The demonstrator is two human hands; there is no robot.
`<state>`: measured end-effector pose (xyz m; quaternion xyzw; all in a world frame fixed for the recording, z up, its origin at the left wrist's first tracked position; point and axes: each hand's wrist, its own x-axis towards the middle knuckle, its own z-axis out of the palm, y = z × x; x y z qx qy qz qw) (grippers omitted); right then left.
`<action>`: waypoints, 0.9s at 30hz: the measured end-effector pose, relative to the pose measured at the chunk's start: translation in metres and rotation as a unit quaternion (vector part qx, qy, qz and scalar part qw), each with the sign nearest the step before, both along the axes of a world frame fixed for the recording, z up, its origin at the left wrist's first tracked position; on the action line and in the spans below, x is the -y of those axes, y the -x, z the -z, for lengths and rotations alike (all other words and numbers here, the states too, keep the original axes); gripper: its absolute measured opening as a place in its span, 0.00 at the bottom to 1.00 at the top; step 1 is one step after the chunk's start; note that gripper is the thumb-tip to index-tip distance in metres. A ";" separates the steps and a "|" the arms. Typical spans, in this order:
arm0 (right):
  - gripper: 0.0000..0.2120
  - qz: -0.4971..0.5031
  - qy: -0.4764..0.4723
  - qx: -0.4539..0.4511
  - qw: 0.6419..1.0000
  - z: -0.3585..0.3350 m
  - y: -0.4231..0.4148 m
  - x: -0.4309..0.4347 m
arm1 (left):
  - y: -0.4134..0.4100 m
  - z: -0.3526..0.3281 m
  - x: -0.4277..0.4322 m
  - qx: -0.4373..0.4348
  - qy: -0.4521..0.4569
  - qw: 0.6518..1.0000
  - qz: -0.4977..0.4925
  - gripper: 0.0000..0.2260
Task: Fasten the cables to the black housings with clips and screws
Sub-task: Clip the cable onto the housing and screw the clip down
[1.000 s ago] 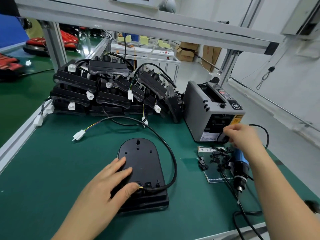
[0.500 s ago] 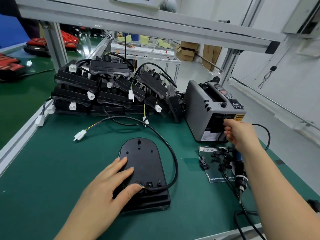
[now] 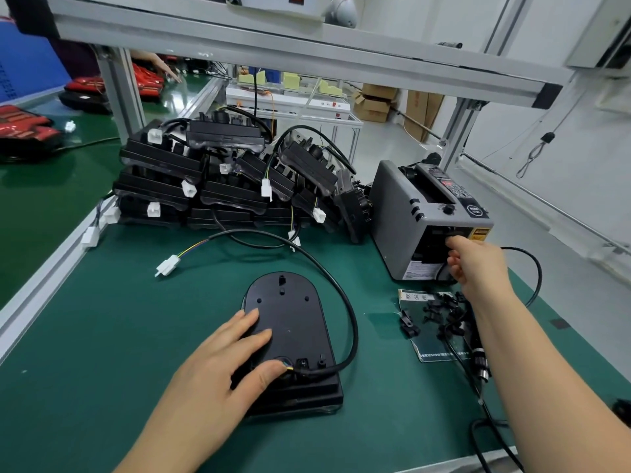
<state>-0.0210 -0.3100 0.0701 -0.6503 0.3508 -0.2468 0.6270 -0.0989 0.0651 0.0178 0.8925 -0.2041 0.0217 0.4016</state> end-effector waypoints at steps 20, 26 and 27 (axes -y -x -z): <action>0.14 -0.578 0.300 -0.055 0.757 -0.005 0.027 -0.205 | -0.041 0.010 -0.005 -0.105 0.137 0.976 -0.130 0.09; 0.08 -0.580 0.325 -0.082 0.742 0.005 0.018 -0.204 | -0.040 0.010 -0.004 -0.114 0.160 0.972 -0.130 0.10; 0.08 -0.579 0.330 -0.087 0.741 0.005 0.016 -0.204 | -0.040 0.010 -0.004 -0.112 0.161 0.972 -0.130 0.10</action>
